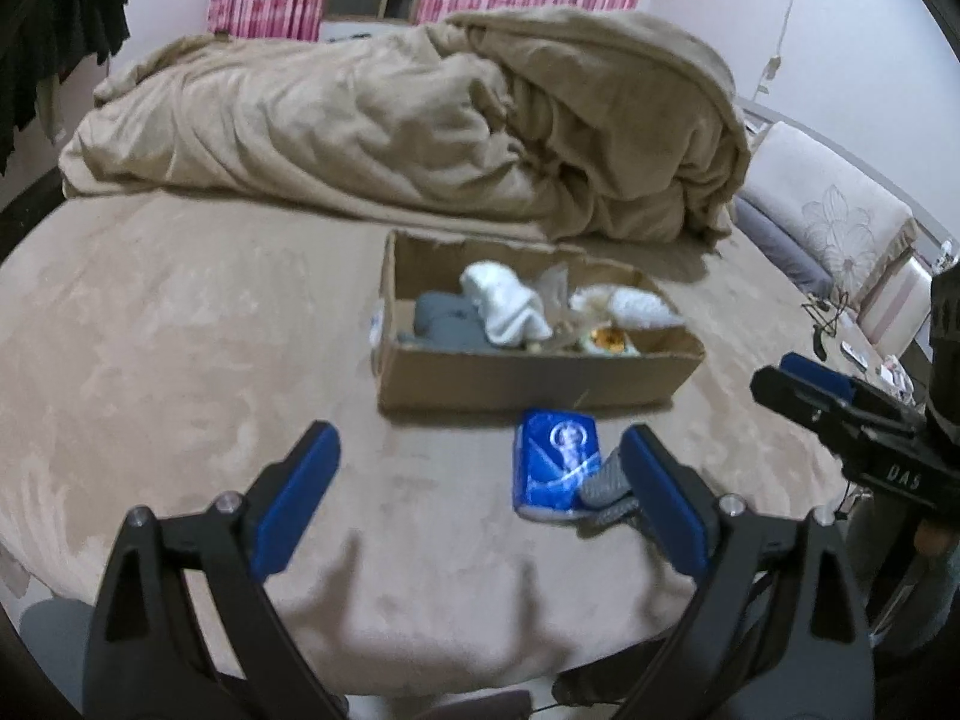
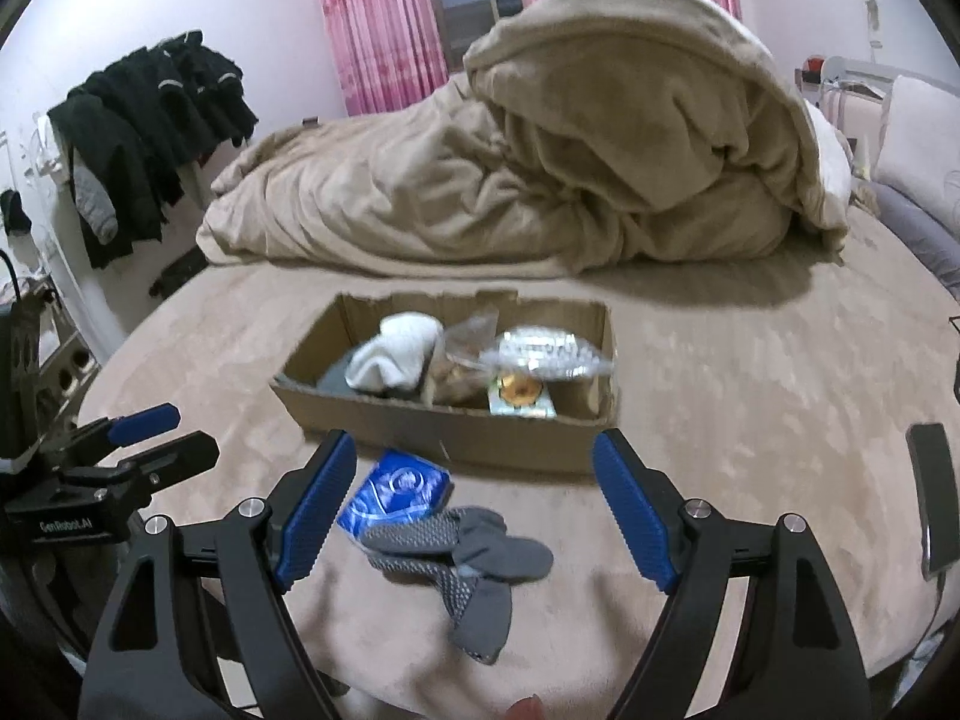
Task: Organize objects
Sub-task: 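Grasp the blue tissue pack with the left tool while the right tool grasps the grey dotted gloves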
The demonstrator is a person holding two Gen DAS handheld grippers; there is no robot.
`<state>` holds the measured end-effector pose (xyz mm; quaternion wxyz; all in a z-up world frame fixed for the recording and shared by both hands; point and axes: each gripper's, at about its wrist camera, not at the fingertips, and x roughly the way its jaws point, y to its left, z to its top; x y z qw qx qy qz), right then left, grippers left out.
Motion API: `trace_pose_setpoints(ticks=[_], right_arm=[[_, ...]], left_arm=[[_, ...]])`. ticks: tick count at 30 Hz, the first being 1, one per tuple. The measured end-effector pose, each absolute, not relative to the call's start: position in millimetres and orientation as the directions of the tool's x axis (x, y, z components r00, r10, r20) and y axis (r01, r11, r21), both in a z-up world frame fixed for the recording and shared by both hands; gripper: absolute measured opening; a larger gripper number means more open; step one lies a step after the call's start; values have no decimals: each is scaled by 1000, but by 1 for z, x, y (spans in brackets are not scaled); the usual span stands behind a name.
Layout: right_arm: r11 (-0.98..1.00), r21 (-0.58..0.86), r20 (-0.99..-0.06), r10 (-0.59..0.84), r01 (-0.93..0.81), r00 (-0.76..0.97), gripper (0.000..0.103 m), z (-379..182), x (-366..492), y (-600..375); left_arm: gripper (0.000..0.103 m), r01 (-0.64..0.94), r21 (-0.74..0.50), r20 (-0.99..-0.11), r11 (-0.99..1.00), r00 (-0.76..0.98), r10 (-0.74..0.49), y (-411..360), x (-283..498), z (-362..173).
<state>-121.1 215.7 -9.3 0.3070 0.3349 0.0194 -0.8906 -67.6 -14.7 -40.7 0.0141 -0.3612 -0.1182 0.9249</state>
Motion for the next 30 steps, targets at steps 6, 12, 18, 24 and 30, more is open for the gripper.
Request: trace_pose_setpoints(ticks=[6, 12, 18, 24, 30], right_arm=[[-800, 163, -657, -524, 577, -542, 84, -37, -122, 205], [-798, 161, -710, -503, 581, -493, 84, -67, -127, 195], [-791, 159, -756, -482, 590, -442, 78, -93, -130, 186], [-799, 120, -803, -427, 589, -416, 52, -118, -135, 185], [-791, 89, -804, -416, 605, -426, 33, -119, -135, 189]], left_arm=[[96, 70, -234, -692, -970, -713, 115, -13, -75, -61], [96, 67, -231, -722, -971, -681, 125, -9, -83, -82], [96, 50, -231, -740, -972, -657, 142, -1, -88, -98], [96, 46, -228, -766, -973, -624, 150, 5, -98, -115], [95, 12, -213, -779, -977, -606, 162, 17, -105, -126]])
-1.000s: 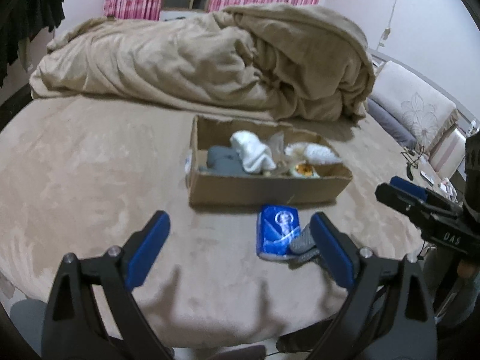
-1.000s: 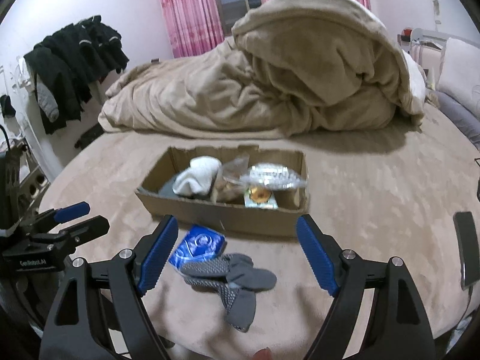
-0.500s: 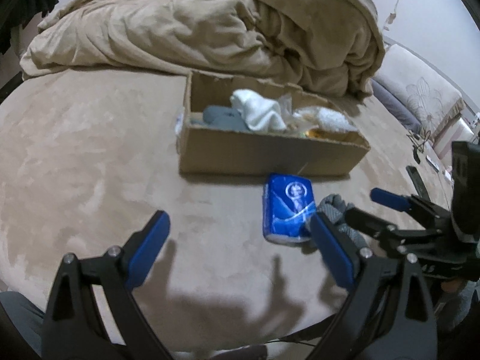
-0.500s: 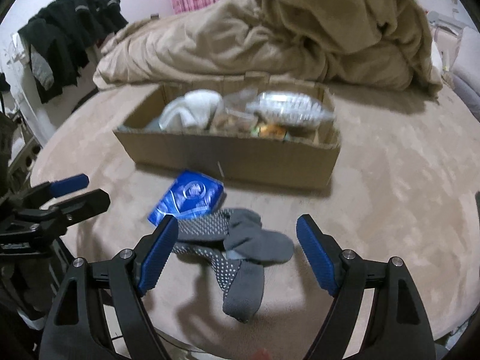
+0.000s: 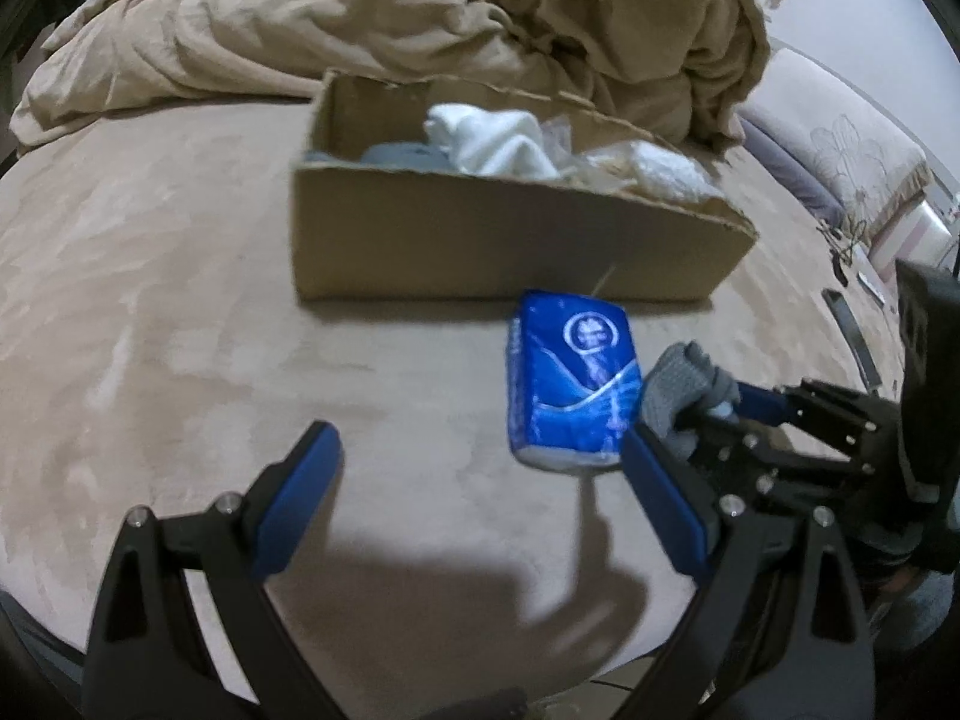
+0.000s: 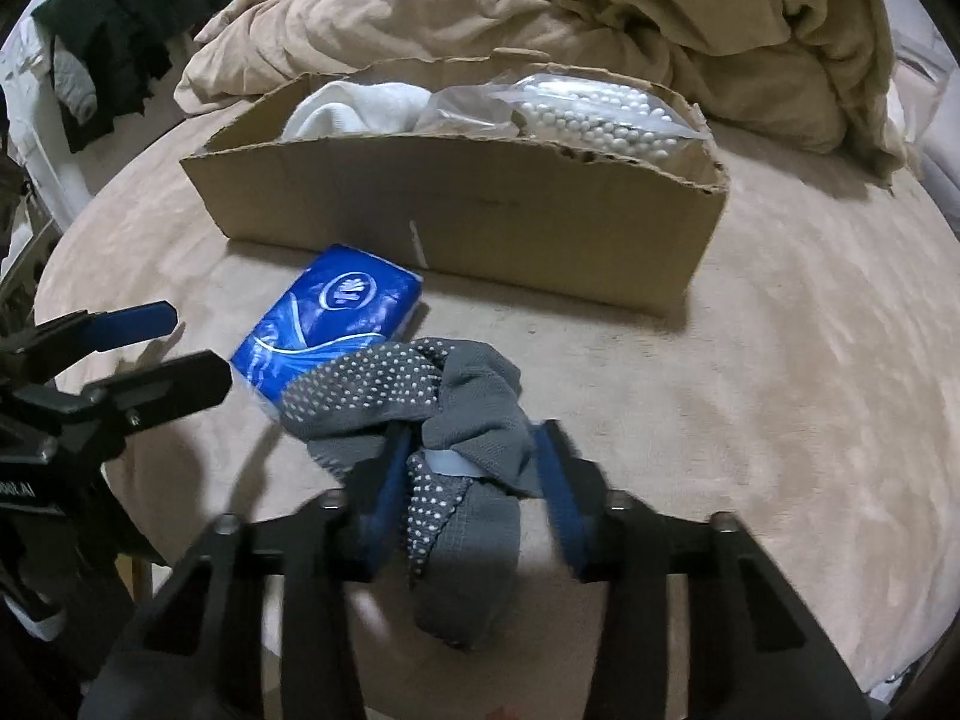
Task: Organize objects
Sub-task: 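Grasp the blue tissue pack with the left tool while the right tool grasps the grey dotted gloves, then carry the tissue pack and gloves into the box and open both tools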
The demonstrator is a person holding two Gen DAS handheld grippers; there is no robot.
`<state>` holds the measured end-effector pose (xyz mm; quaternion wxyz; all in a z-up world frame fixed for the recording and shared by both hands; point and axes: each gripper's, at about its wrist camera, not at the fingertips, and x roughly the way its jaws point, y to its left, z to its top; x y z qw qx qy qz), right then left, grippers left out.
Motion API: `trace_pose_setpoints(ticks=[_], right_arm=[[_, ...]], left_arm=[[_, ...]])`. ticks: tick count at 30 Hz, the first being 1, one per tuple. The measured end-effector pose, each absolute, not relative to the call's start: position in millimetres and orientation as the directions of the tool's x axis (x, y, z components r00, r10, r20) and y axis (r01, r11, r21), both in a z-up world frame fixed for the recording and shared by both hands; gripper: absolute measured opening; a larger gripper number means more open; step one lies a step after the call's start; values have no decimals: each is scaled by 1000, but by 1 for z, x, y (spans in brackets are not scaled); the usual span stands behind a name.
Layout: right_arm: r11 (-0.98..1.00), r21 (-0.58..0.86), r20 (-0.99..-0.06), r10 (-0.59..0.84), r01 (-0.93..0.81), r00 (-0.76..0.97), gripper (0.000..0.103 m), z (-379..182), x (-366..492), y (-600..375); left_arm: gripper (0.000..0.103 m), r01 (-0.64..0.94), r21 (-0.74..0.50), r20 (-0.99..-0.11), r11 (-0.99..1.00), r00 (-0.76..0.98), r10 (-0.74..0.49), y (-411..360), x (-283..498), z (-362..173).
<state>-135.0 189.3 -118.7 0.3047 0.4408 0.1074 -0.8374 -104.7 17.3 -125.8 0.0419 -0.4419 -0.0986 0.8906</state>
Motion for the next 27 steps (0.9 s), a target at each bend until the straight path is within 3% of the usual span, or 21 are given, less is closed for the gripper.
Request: trace_pose_setpoints(ticks=[11, 14, 21, 27], right_arm=[[-845, 147, -774, -421, 514, -472, 32, -104, -145, 238], [-850, 156, -767, -425, 503, -480, 32, -102, -145, 243], [-849, 181, -743, -449, 497, -496, 32, -93, -143, 244], [-823, 200, -726, -488, 531, -484, 32, -82, -134, 244]], left_arm=[[95, -24, -191, -759, -981, -631, 163, 43, -120, -125], [88, -47, -131, -759, -990, -638, 130, 58, -126, -126], [56, -90, -33, -772, -995, -630, 83, 77, -128, -136], [53, -95, -88, -761, -992, -636, 128, 71, -116, -120]])
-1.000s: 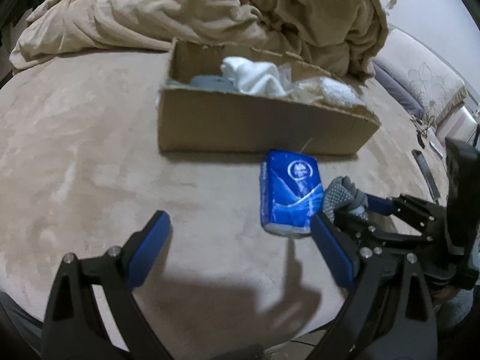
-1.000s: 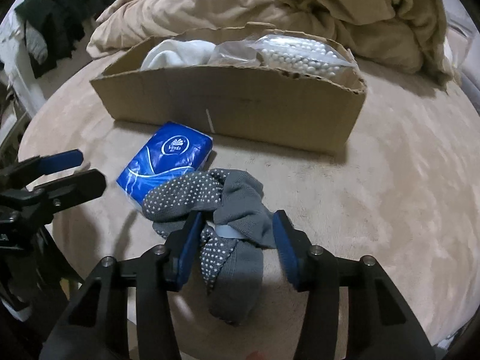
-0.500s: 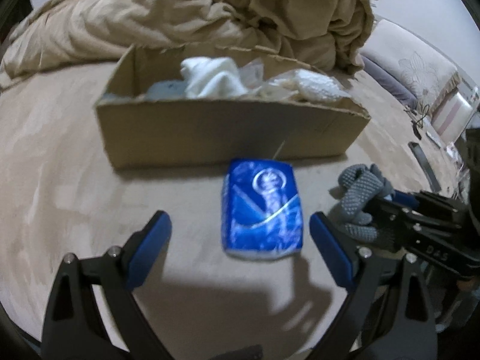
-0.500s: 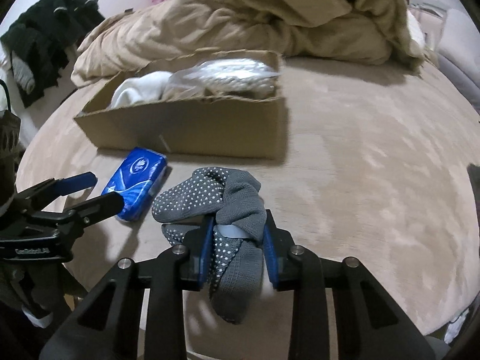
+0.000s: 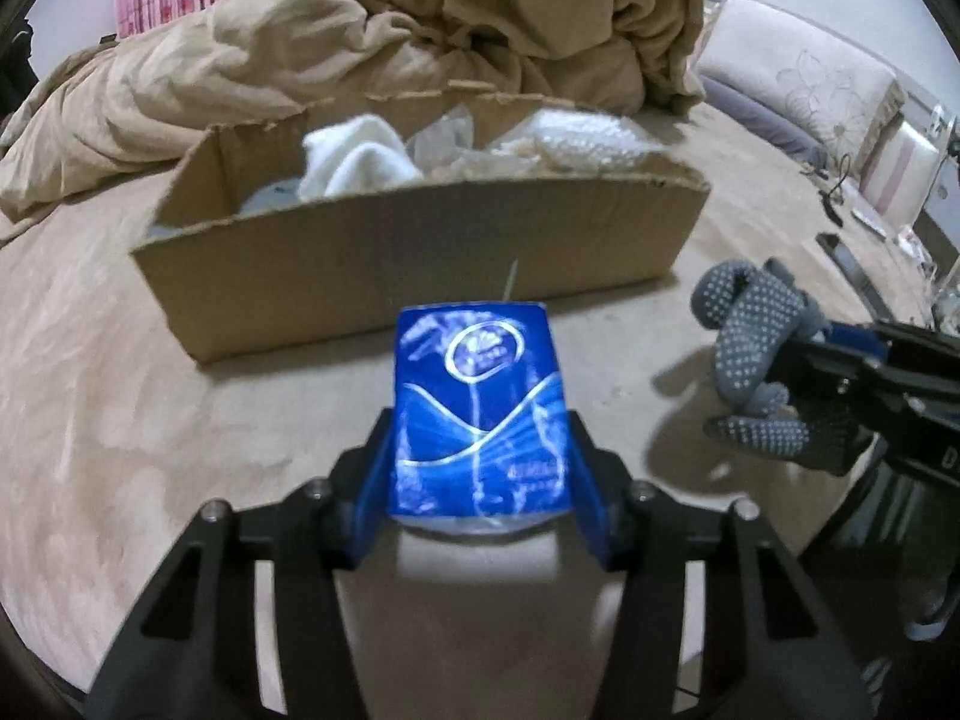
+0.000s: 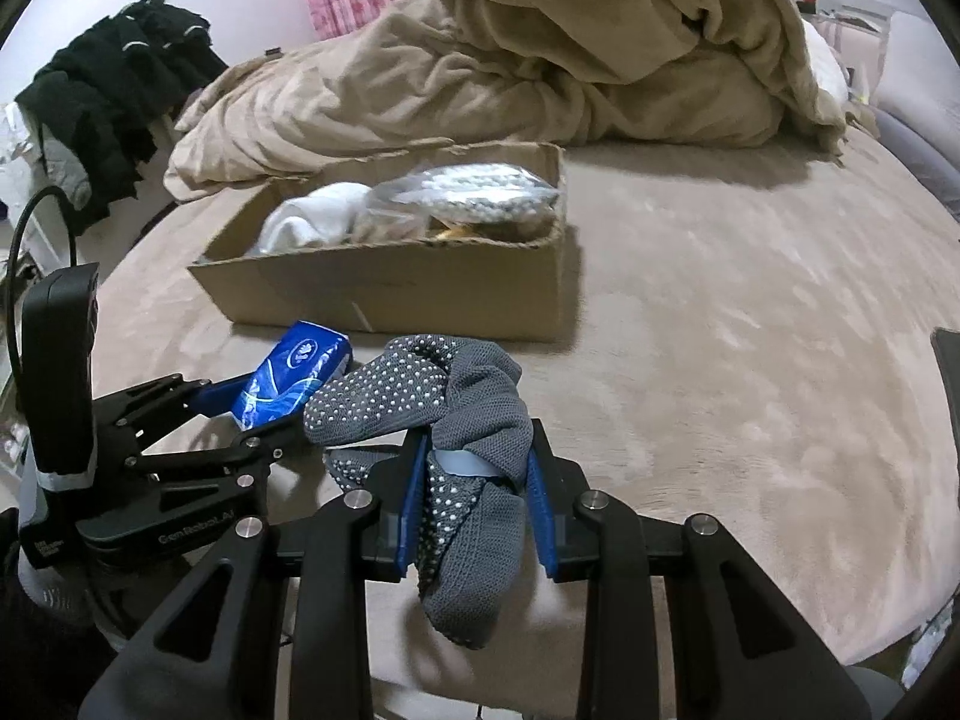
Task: Organize objects
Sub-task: 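Carry the tissue pack and gloves into the box and open both tools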
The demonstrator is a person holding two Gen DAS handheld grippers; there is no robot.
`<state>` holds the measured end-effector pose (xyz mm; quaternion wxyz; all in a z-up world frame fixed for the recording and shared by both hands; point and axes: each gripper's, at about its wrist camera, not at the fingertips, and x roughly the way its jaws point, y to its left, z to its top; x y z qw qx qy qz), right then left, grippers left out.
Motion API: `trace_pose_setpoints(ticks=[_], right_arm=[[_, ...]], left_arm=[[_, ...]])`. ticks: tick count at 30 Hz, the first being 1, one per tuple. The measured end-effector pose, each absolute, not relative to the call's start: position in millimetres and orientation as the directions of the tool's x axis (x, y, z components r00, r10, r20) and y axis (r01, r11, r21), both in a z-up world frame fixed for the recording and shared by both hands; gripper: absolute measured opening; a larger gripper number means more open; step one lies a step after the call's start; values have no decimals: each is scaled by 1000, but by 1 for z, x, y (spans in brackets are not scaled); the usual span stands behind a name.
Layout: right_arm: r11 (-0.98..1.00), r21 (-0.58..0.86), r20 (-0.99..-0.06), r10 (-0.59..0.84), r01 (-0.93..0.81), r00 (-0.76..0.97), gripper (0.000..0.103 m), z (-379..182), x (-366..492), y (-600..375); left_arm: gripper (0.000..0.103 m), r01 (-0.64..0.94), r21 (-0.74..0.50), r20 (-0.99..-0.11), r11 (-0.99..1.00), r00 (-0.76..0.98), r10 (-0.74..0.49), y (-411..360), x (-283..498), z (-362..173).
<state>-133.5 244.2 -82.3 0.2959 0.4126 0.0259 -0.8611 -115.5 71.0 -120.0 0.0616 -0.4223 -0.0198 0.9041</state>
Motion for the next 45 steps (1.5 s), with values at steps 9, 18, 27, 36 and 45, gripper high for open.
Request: trace_pose_setpoints(ticks=[9, 18, 27, 36, 45], right_arm=[[-795, 191, -673, -533, 575, -513, 32, -44, -115, 238], [-769, 154, -611, -567, 621, -552, 32, -1, -107, 221], [-752, 102, -559, -585, 652, -588, 32, 35, -114, 202], [-754, 59, -554, -570, 654, -607, 32, 40, -134, 181], [-767, 29, -561, -543, 642, -624, 32, 30, -167, 159]], left_arm=[[53, -84, -131, -709, -988, -689, 153, 48, -85, -71], [53, -54, -158, -640, -986, -755, 144, 21, -77, -22], [53, -44, -159, -595, -986, -793, 131, 2, -88, 3], [53, -53, -129, -573, -990, -811, 118, -9, -119, 15], [53, -53, -137, -580, -989, -805, 123, -15, -152, -5]])
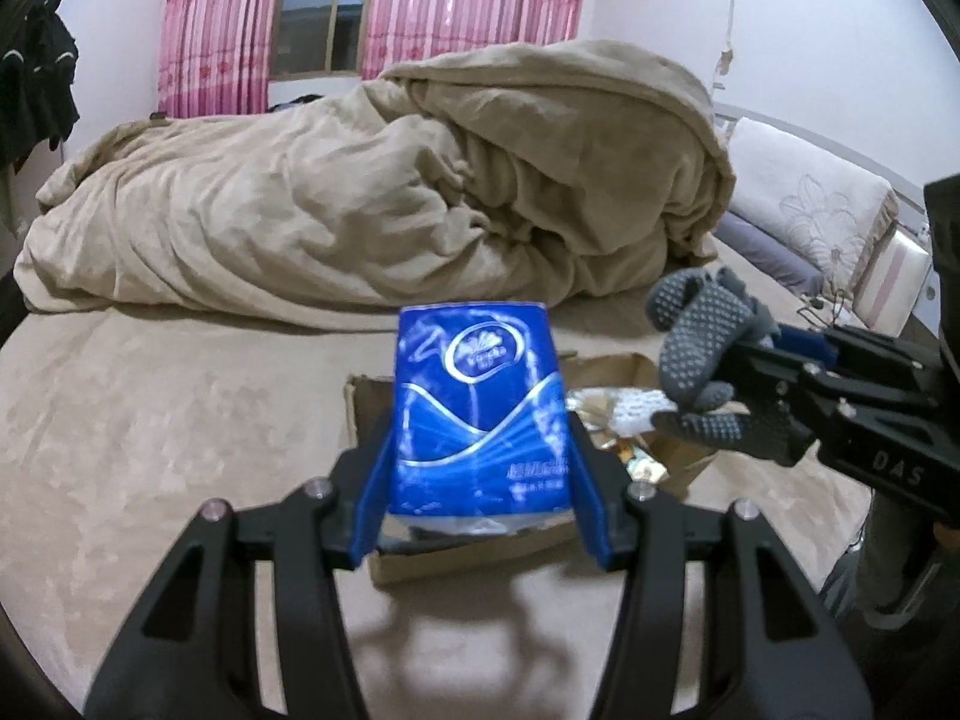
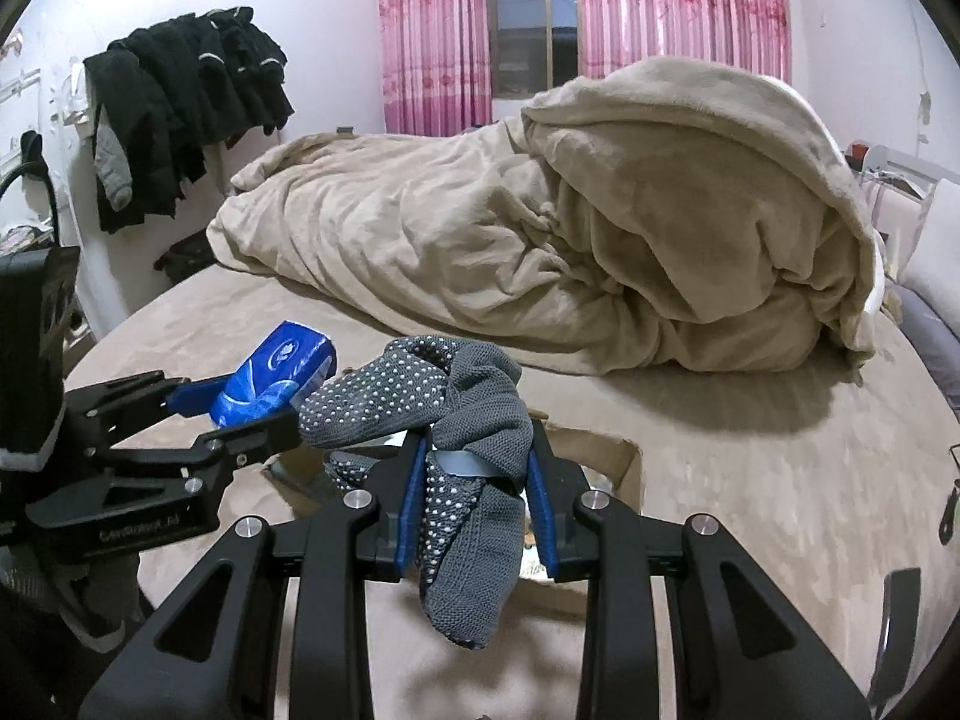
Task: Organize objects
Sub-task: 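Carry the tissue pack and gloves into the box and open both tools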
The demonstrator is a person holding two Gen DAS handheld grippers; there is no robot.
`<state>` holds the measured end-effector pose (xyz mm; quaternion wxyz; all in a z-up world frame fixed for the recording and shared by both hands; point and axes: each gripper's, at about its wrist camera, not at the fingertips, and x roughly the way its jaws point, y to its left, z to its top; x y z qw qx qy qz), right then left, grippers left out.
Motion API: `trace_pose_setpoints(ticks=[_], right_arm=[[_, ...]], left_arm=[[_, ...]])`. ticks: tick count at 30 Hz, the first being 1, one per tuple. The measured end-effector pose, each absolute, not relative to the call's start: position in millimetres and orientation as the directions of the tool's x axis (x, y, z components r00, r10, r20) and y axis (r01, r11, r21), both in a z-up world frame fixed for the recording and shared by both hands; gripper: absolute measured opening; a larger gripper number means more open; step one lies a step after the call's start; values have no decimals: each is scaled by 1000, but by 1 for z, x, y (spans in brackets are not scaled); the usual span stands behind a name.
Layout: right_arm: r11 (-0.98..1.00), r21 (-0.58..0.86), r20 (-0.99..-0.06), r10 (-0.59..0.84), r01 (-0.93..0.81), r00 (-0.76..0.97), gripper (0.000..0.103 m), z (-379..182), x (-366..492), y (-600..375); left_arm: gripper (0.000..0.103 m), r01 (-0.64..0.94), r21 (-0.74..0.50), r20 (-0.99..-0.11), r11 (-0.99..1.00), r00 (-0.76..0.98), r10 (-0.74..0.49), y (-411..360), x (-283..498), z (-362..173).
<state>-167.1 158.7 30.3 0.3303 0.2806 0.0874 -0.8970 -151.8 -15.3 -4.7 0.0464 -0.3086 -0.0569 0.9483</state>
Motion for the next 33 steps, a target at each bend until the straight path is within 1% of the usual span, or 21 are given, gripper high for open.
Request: trace_pose_setpoints(ticks=[7, 11, 15, 27, 33], right_arm=[[-771, 50, -595, -534, 635, -601, 32, 4, -192, 145], [-773, 51, -613, -524, 633, -591, 32, -11, -201, 138], [-771, 52, -620, -523, 635, -584, 32, -22, -208, 130], [-764, 73, -681, -507, 641, -528, 32, -64, -222, 115], [-760, 83, -679, -516, 644, -522, 38, -65, -219, 116]], left_arm=[[53, -55, -142, -600, -988, -789, 131, -19, -179, -23], [53, -52, -168, -613, -984, -776, 146, -23, -190, -35], [53, -34, -175, -642, -984, -754, 140, -27, -200, -51], [55, -35, -168, -684, -985, -716, 142, -24, -207, -73], [58, -36, -161, -683, -986, -717, 138, -21, -201, -72]])
